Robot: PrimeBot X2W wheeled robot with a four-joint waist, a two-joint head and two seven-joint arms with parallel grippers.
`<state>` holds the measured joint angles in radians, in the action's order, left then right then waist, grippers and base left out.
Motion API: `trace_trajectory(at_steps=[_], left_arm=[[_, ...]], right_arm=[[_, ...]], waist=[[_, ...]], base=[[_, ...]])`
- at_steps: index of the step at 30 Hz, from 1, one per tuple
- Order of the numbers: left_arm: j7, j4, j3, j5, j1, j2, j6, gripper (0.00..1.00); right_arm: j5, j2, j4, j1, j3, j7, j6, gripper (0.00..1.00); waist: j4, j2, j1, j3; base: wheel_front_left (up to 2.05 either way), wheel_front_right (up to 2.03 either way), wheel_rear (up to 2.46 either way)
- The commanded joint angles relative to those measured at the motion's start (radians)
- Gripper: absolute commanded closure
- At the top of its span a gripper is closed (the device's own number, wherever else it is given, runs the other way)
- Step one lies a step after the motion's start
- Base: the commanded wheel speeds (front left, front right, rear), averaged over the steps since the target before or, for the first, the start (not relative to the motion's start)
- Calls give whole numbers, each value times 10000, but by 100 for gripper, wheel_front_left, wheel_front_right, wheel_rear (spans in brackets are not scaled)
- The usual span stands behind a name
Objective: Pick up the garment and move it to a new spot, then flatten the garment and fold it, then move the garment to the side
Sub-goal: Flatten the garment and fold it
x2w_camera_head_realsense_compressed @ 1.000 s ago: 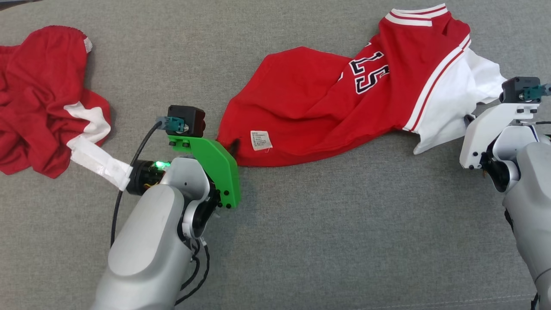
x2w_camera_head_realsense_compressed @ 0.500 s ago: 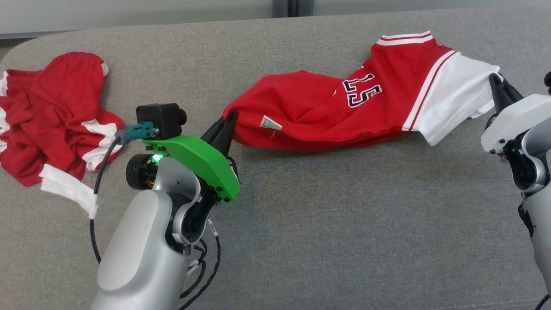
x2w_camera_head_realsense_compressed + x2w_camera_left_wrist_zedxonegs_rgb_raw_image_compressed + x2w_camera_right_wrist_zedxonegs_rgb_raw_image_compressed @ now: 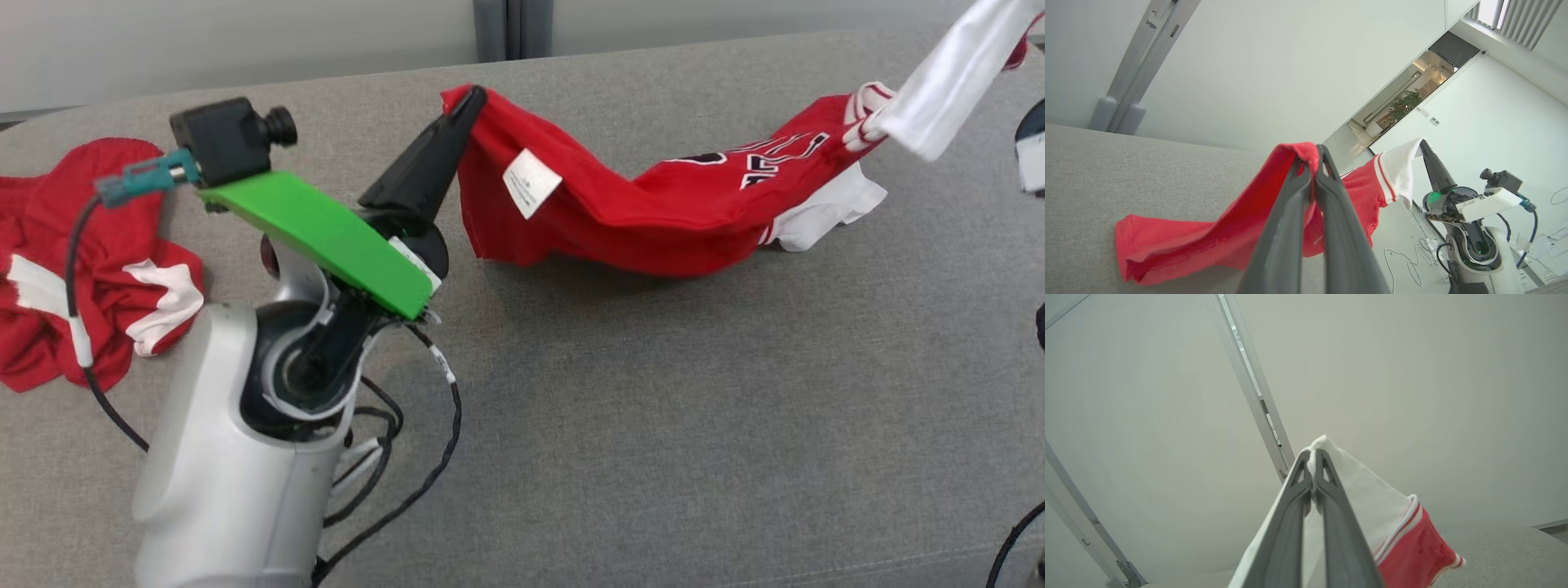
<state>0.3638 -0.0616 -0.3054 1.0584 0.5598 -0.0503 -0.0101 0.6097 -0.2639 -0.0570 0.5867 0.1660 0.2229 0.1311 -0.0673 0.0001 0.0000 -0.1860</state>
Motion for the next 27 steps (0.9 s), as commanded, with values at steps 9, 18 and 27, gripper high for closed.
trace_trajectory(at_steps=[9,18,27], left_arm=[[221,1741,1121,-196,3638,-674,669,100],[-3607,4448,1901,-1617,7536,-630,-655,100],[-5889,4943,1785,-1618,9370,-879,-1204,100]], right_arm=[[-1087,734,2933,4199,1,-471,-7,100],[-2200,1425,5878,8829,710,-4199,-4,100],[-1957,1017,4956,10566,18,-4878,-4,100]], waist=[[-748,-1,0,-2938],[-638,-1,0,-4023],[-490,-1,0,-4071]], base=[[0,0,0],[0,0,0],[0,0,0]])
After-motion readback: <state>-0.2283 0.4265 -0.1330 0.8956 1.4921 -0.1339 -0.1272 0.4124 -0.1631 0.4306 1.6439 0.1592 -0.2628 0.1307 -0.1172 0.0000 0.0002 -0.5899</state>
